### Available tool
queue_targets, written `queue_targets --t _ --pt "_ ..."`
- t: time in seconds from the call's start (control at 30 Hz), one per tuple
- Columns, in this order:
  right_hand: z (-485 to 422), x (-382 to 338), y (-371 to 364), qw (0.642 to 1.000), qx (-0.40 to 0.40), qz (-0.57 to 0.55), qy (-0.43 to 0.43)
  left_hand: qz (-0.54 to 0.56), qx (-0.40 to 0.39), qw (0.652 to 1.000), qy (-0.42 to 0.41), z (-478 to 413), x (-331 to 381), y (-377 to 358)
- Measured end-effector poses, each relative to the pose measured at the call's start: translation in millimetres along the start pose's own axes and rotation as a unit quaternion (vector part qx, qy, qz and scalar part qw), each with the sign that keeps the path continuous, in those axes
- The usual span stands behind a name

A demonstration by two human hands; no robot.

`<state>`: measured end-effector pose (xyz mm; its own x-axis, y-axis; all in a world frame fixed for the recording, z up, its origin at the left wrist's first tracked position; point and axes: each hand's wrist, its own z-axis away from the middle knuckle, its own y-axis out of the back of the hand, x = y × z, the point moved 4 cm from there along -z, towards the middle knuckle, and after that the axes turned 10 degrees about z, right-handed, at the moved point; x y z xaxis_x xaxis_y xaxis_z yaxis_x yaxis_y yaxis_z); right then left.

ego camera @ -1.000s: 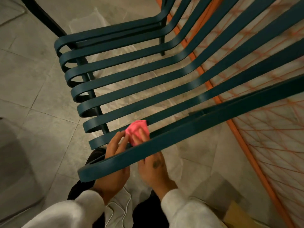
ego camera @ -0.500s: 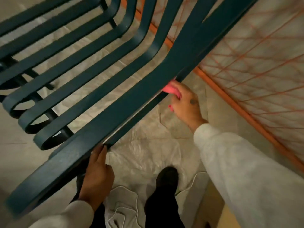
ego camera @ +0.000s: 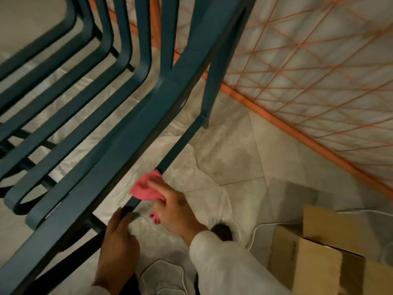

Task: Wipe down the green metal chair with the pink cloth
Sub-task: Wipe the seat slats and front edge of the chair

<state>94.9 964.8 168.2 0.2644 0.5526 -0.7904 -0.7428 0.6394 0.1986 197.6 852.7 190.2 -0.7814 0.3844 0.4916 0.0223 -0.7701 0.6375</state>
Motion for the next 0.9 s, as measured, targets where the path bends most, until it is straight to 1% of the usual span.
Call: queue_targets --t 0.03,0.07,0.1,0.17,0.23,0.3,0.33,0.4,0.47,0.5,0.6,0.67,0.77,0.83,0.87,0.9 --pt "5.3 -2.6 14.6 0.993 0.03 -0.101 -0.052 0.0 -0.01 1.0 -0.007 -2.2 7.8 -0.6" --pt "8.3 -1.4 32.9 0.98 0.075 -0.163 -0.087 0.002 -0.022 1.0 -0.014 -5.1 16.7 -2.3" --pt "8.6 2.3 53.0 0.967 0.114 -0.201 -0.111 0.016 -0.032 0.999 -0.019 -8.7 29.0 -4.2" --pt "5.1 9.5 91.2 0.944 0.17 -0.251 -0.13 0.032 -0.041 0.998 -0.032 -16.8 57.2 -12.0" --pt "-3.2 5.6 127.8 0.92 0.221 -0.301 -0.121 0.02 -0.055 0.997 -0.051 -28.7 87.0 -23.8" --pt "-15.4 -6.9 160.1 0.898 0.252 -0.348 -0.093 -0.004 -0.083 0.995 -0.056 -43.1 109.5 -36.5" --pt "-22.7 -15.0 172.2 0.896 0.253 -0.356 -0.081 -0.016 -0.095 0.994 -0.053 -50.3 115.7 -42.2" --pt "-38.5 -30.2 189.3 0.903 0.237 -0.353 -0.063 -0.034 -0.114 0.992 -0.04 -60.3 124.7 -54.0" --pt "-50.6 -49.2 188.5 0.911 0.205 -0.355 -0.041 -0.049 -0.123 0.991 -0.021 -63.1 121.4 -58.4" --pt "-52.1 -58.0 187.7 0.911 0.202 -0.359 -0.028 -0.062 -0.132 0.989 -0.025 -62.9 119.2 -61.8" --pt "-40.8 -87.2 180.3 0.902 0.224 -0.369 0.004 -0.115 -0.16 0.979 -0.047 -62.6 114.1 -58.6" --pt "-28.4 -108.4 178.4 0.899 0.233 -0.366 0.053 -0.121 -0.184 0.975 -0.036 -61.9 117.8 -53.4" --pt "-1.4 -141.7 190.1 0.879 0.247 -0.376 0.16 -0.158 -0.216 0.962 -0.058 -54.9 128.8 -49.7" --pt "13.5 -155.5 197.4 0.866 0.265 -0.353 0.236 -0.168 -0.213 0.96 -0.067 -55.2 130.7 -48.4" --pt "18.4 -158.7 197.6 0.863 0.275 -0.335 0.26 -0.167 -0.21 0.961 -0.066 -55.7 131.1 -47.4" --pt "19.8 -157.5 194.6 0.865 0.285 -0.316 0.266 -0.168 -0.216 0.96 -0.06 -55.1 131.3 -46.9"
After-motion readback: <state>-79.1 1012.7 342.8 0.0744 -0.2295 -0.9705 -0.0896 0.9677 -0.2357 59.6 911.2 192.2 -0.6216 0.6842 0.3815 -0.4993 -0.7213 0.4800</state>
